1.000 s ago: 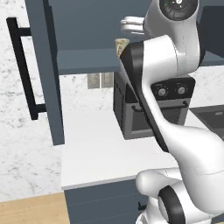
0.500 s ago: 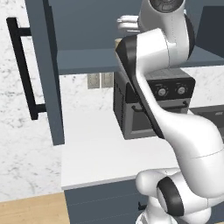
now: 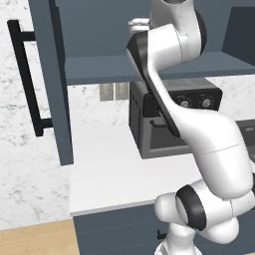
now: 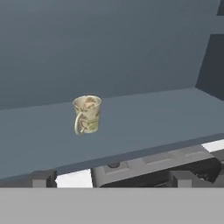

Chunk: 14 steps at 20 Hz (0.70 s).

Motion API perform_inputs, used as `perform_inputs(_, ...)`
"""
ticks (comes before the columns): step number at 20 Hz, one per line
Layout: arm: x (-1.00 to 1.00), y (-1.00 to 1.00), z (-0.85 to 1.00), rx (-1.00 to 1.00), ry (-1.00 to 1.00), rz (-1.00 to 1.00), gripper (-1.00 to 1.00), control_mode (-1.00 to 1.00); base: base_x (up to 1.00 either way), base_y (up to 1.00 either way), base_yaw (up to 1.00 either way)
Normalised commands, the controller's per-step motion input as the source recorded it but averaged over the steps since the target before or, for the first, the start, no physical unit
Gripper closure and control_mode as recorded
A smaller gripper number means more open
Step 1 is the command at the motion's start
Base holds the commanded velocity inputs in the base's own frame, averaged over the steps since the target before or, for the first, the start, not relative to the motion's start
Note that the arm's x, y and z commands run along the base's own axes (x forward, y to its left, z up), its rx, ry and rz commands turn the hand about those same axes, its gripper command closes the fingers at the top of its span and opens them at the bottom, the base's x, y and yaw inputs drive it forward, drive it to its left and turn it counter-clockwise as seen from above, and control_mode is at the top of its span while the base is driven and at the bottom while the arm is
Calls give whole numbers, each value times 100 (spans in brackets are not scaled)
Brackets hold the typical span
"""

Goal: Gather all objects into one cabinet and sort the glasses and bowls to opposite sides.

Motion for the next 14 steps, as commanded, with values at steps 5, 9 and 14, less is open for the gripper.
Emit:
perform_inputs(5,33,0,-36,0,7,0,-100,-100,0,0,0)
perform_inputs(9,24,0,-35,0,4,0,-100,-100,0,0,0)
perform_inputs(14,42,0,-10,3,5,0,-100,-100,0,0,0)
